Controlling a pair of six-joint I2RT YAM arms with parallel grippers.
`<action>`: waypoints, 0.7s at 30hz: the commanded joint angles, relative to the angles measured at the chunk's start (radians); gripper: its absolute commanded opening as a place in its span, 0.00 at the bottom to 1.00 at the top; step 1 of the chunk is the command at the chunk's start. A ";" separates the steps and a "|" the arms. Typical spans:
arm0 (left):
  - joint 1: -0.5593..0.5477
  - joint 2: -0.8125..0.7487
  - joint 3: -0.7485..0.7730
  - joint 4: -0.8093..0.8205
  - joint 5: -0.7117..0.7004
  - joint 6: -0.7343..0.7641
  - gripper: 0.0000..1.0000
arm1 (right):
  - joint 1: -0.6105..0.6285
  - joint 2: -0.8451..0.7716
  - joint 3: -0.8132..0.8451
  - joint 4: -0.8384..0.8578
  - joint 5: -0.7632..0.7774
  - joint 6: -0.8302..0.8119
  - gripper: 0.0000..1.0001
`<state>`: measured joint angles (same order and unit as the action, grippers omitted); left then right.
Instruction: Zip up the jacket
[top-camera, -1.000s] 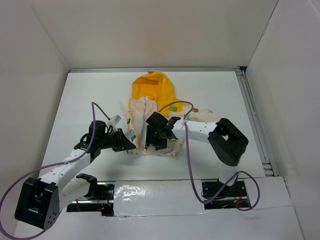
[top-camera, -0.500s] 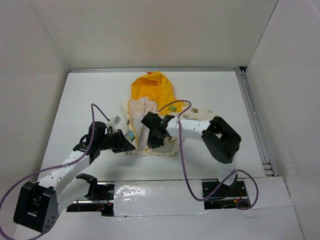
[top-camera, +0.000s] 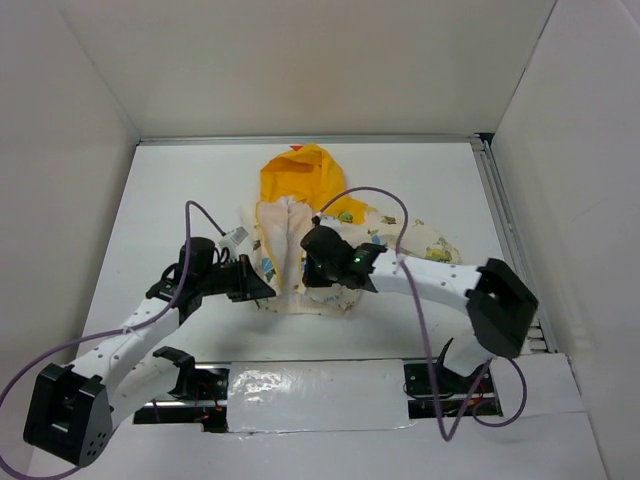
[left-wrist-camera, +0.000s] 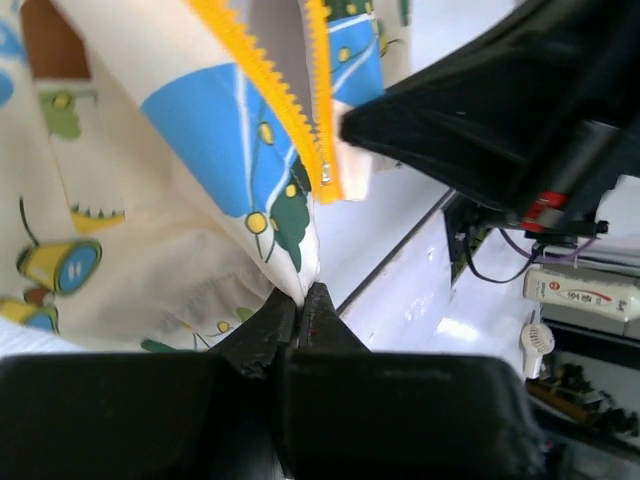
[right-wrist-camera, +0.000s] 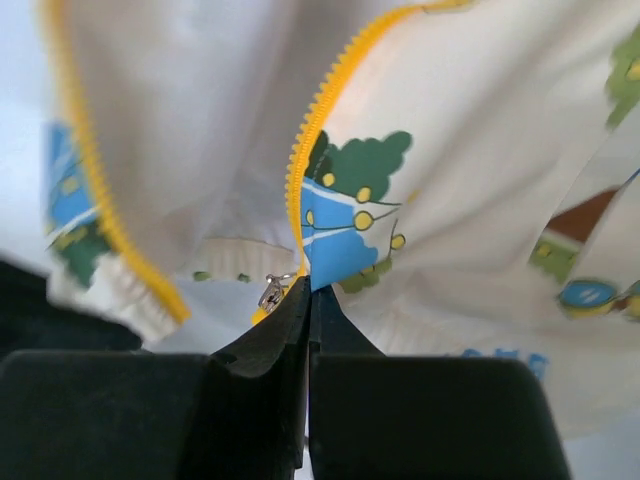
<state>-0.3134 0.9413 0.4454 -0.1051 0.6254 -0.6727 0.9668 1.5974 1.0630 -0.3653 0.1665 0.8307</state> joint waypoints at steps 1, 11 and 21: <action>-0.016 -0.004 0.098 0.044 0.054 0.033 0.00 | 0.010 -0.183 -0.073 0.262 0.086 -0.275 0.00; -0.026 0.097 0.291 0.088 0.088 0.045 0.00 | -0.002 -0.481 -0.317 0.607 -0.071 -0.577 0.00; -0.067 0.257 0.381 0.154 0.129 0.071 0.00 | -0.059 -0.513 -0.396 0.692 -0.211 -0.608 0.00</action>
<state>-0.3500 1.1690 0.7849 -0.0139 0.7166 -0.6403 0.9157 1.0950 0.6601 0.2066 -0.0319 0.2413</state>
